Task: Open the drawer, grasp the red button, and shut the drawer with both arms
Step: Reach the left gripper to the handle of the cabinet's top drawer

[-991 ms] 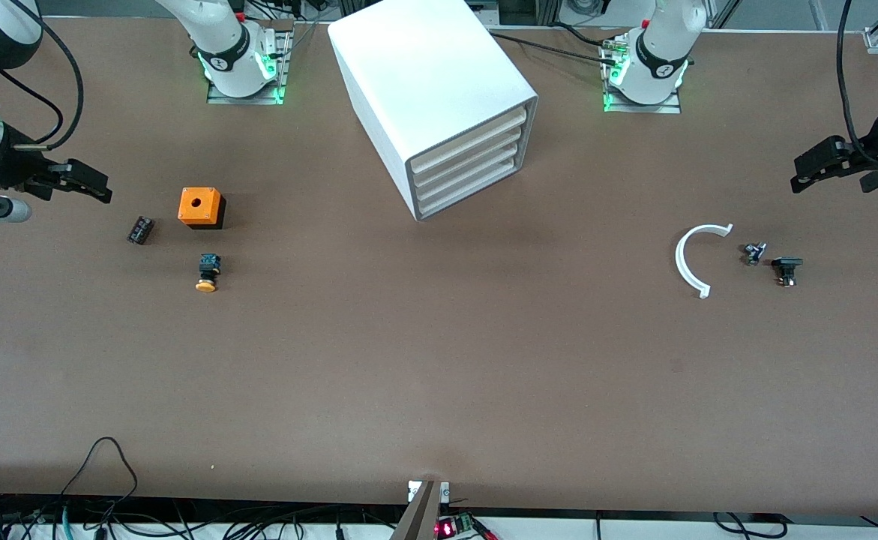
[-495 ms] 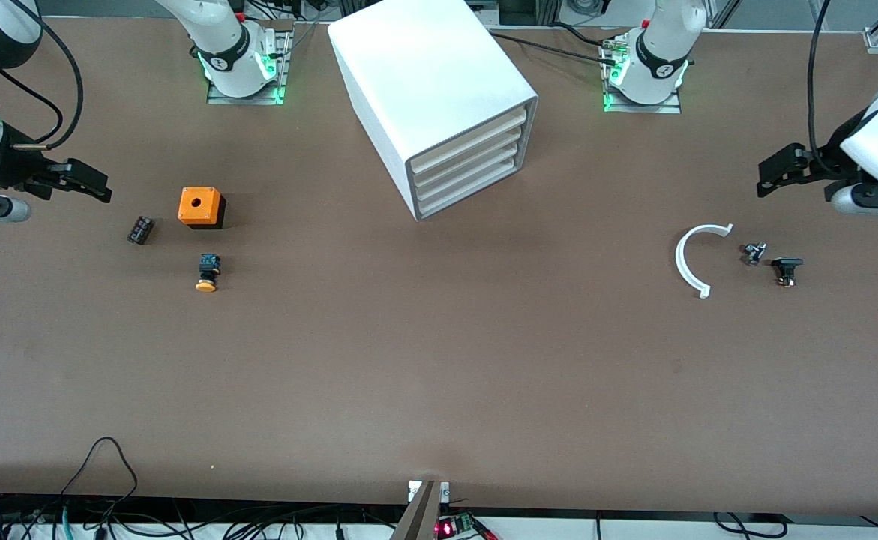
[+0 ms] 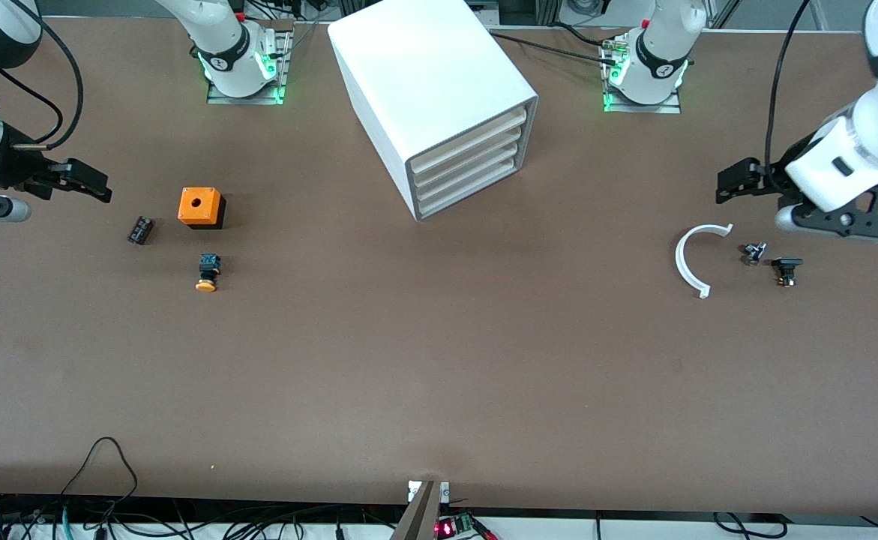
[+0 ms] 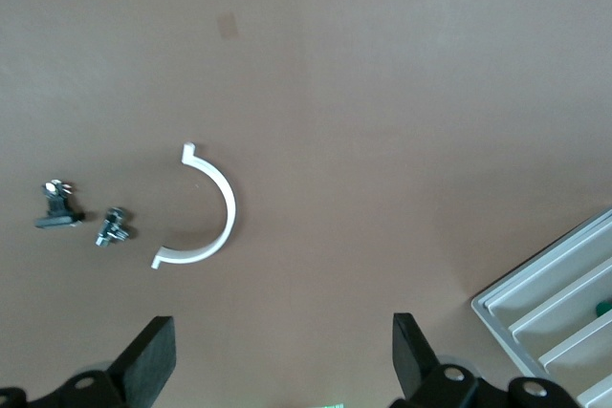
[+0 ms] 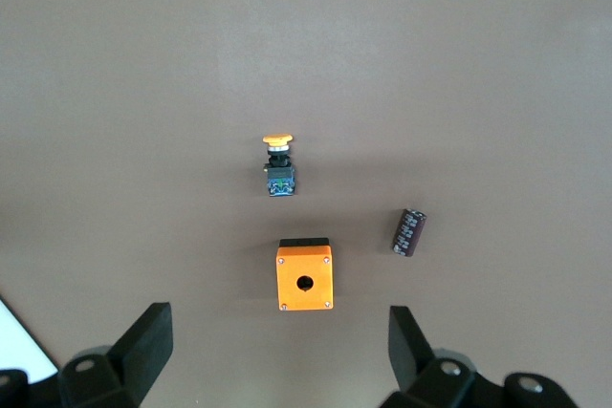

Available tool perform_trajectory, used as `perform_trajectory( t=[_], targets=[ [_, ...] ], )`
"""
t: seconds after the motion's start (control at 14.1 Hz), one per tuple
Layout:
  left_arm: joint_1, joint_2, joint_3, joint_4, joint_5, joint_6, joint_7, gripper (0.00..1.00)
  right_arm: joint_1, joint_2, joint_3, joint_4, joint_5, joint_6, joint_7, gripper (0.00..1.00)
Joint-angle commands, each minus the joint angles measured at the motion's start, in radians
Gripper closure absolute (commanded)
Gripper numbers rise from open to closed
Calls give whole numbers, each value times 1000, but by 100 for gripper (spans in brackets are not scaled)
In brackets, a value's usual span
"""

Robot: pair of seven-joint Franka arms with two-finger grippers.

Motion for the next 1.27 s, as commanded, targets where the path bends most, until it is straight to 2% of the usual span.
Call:
perform_trajectory(
  t=[0.0,0.14,0.28,0.42,0.64,0.85,1.2],
  targets=[
    [-5,64,2,-17,-26,-11,23,0,-1,0,3,17,-9,-20,-5,0],
    [-7,104,2,-85,-148,2,26,0,-1,0,3,17,-9,-19,-5,0],
    [-7,129,2,-211,-333,48,32,0,-1,0,3,17,-9,-19,-5,0],
    [-11,138,2,-343,-521,120,146,0,0,0,3,17,-9,-17,-5,0],
    [-63,184,1,-438,-680,177,380,0,0,0,3,17,-9,-17,-3,0],
    [-108,201,-12,-538,-852,200,474,0,0,1,3,17,-6,-10,-2,0],
    [-115,201,-156,-662,-1003,285,518,2,0,3,4,17,-7,-5,-2,0]
  ],
)
